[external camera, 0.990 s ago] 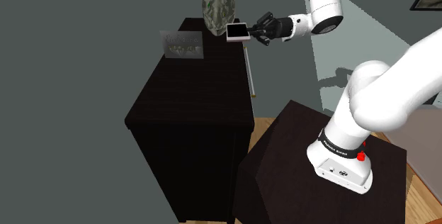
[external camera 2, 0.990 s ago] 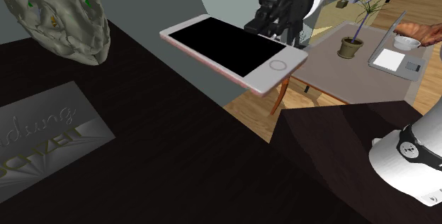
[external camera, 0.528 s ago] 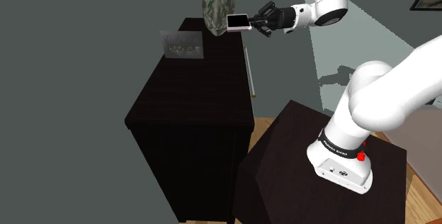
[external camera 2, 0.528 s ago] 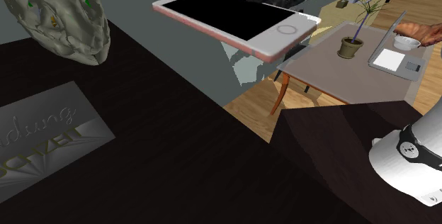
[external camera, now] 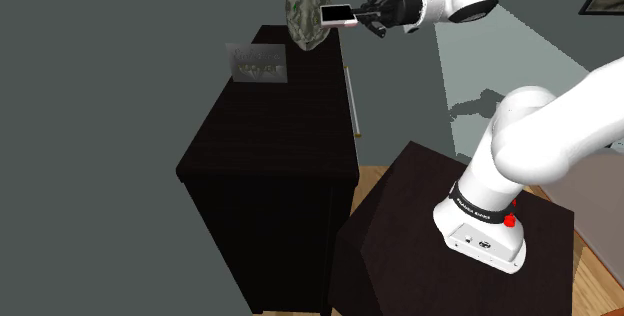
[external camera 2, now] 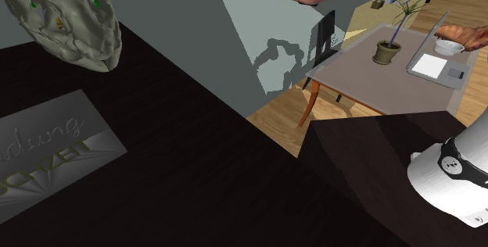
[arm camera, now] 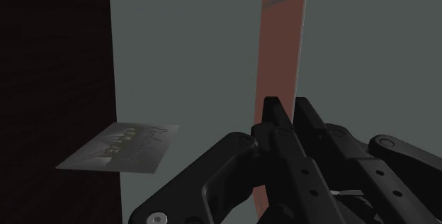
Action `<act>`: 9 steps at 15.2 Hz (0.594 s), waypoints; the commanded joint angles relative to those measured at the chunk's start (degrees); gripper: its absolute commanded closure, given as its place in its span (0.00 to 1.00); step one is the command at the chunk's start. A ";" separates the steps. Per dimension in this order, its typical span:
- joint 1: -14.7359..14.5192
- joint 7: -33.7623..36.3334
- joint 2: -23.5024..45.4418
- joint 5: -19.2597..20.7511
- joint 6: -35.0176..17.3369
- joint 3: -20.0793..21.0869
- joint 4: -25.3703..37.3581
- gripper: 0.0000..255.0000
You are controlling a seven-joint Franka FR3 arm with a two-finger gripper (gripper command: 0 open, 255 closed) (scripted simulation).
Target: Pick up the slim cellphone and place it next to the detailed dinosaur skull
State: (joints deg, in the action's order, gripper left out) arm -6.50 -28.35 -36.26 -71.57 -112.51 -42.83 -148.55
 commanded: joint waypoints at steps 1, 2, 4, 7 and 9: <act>0.36 1.73 -0.82 0.30 -0.20 0.95 0.69 1.00; 0.50 2.50 -1.17 0.44 -0.27 1.36 1.02 1.00; 0.78 4.03 -1.81 0.70 -0.38 2.17 1.72 1.00; 1.06 5.69 -2.46 0.97 -0.47 3.02 2.53 1.00; -2.22 4.22 2.75 -0.90 0.62 0.57 6.79 1.00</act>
State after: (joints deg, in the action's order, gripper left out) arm -7.35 -23.83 -35.68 -71.72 -112.40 -41.34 -143.81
